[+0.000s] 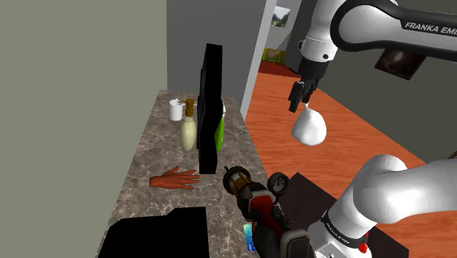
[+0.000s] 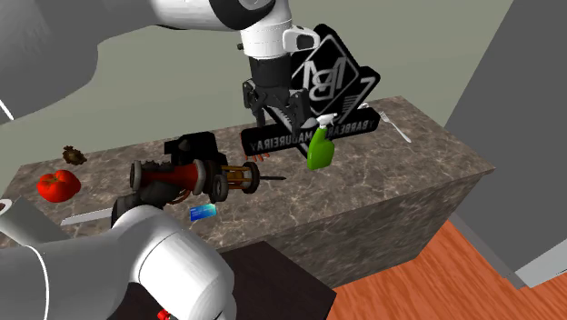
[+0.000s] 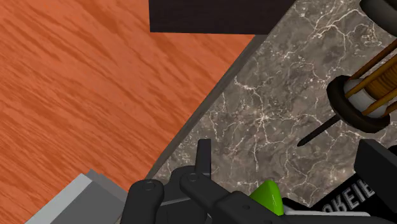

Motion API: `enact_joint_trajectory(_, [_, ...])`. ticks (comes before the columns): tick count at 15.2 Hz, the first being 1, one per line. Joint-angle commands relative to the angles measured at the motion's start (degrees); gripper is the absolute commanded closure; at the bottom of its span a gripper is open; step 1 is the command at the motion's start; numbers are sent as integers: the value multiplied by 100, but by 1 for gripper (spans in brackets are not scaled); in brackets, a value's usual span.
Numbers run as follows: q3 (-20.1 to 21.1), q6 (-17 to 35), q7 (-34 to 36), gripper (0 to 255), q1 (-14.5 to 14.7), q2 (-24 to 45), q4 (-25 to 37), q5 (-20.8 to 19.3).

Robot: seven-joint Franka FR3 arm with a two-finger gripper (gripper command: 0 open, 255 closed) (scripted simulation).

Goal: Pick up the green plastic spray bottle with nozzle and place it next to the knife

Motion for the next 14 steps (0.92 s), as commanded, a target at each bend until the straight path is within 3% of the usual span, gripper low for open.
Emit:
enact_joint_trajectory(1, [0,0,0,0,0,0,0,0])
enact_joint_trajectory(14, [129,368,1389,0,-308,3630,2133,666])
